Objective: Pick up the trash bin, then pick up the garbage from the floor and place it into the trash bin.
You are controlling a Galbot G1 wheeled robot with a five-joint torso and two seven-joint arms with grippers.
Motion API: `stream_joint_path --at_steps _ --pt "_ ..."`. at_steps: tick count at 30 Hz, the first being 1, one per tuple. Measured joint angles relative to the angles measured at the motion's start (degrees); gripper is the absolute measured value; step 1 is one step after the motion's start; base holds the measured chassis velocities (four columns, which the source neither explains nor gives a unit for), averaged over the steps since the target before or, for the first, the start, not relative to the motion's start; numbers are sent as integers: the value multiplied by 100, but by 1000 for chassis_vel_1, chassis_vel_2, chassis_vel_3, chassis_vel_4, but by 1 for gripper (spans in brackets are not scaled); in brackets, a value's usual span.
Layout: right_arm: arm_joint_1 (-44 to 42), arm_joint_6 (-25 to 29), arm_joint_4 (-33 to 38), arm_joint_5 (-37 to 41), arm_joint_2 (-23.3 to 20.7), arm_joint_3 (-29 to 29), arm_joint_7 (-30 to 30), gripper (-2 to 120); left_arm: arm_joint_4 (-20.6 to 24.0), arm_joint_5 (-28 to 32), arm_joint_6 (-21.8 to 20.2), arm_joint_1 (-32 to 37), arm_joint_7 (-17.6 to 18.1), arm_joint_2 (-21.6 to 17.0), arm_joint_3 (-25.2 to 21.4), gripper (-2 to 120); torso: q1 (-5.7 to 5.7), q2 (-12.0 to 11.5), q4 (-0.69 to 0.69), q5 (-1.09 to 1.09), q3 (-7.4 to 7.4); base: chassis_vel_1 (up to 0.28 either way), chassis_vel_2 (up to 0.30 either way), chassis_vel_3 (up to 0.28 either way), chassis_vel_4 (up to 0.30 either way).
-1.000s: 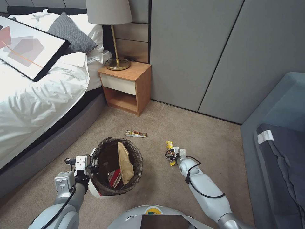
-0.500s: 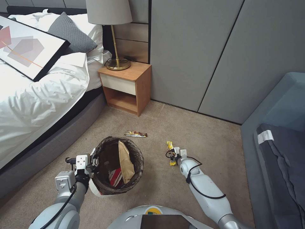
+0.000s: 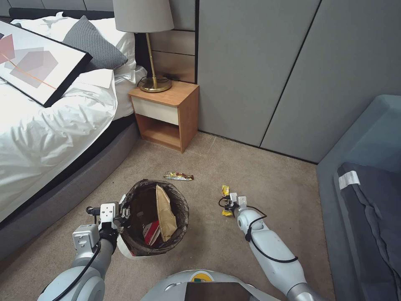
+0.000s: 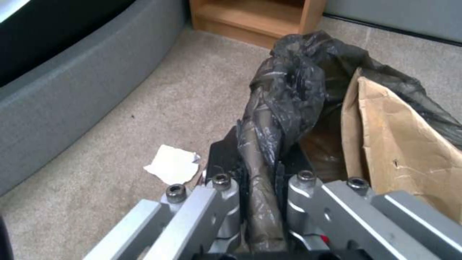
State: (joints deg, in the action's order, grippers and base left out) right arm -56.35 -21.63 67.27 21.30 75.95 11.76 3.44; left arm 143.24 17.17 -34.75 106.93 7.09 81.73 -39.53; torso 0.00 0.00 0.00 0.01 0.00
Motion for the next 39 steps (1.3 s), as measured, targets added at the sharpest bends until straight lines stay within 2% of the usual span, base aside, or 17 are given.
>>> stream_joint_path --at_steps 2,5,6,9,10,13,15,17,18,21,25,27,28,29,37,39 --pt "-13 2 48 -5 -9 9 0 0 0 0 0 0 -1 -1 0 7 0 0 0 0 0 0 0 0 0" --pt "-224 2 840 -24 -182 150 -33 0 0 -1 0 -1 -2 -8 0 7 0 0 0 0 0 0 0 0 0" --pt "-224 2 840 -24 -182 150 -33 0 0 -1 0 -1 -2 -8 0 7 0 0 0 0 0 0 0 0 0" --pt "-745 -176 2616 365 -679 421 47 0 0 0 0 -1 -2 -43 18 7 0 0 -1 0 0 0 0 0 0" --pt "-745 -176 2616 365 -679 421 47 0 0 0 0 -1 -2 -43 18 7 0 0 -1 0 0 0 0 0 0" --pt "-1107 -326 3924 673 -1135 613 160 0 0 0 -3 1 -2 -69 60 7 0 0 -1 -1 -1 0 0 0 0" --pt "-1161 -356 4116 713 -1205 647 175 0 0 0 -4 2 -2 -71 66 7 0 0 -1 -1 -1 0 0 0 0" --pt "-1333 -450 4858 864 -1467 752 209 0 0 1 -8 3 -2 -78 75 7 0 0 -1 0 -1 0 0 0 0" --pt "-1333 -450 4858 864 -1467 752 209 0 0 1 -8 3 -2 -78 75 7 0 0 -1 0 -1 0 0 0 0" --pt "-1452 -622 5653 1124 -1769 812 249 0 0 1 -12 6 -3 -80 76 7 0 0 0 -1 -1 0 0 0 0" --pt "-1440 -678 6045 1266 -1949 764 285 0 0 0 -13 11 -3 -77 77 7 0 0 -1 -1 -1 0 0 0 0" --pt "-1093 -764 6485 1780 -2151 360 637 0 0 -4 -15 35 -3 -80 74 7 0 0 1 0 -1 0 0 0 0" --pt "-1093 -764 6485 1780 -2151 360 637 0 0 -4 -15 35 -3 -80 74 7 0 0 1 0 -1 0 0 0 0" --pt "-702 -909 6747 2281 -2271 -9 827 0 0 -7 -18 53 -1 -85 64 7 0 0 2 -1 -1 0 0 0 0" --pt "-269 -1136 7025 2666 -2456 -502 663 0 0 -58 -20 97 1 -101 78 7 0 0 0 -1 0 0 0 0 0" --pt "-126 -1160 7204 2769 -2580 -756 416 0 0 -72 -20 103 1 -107 79 7 0 0 0 -1 0 0 0 0 0"
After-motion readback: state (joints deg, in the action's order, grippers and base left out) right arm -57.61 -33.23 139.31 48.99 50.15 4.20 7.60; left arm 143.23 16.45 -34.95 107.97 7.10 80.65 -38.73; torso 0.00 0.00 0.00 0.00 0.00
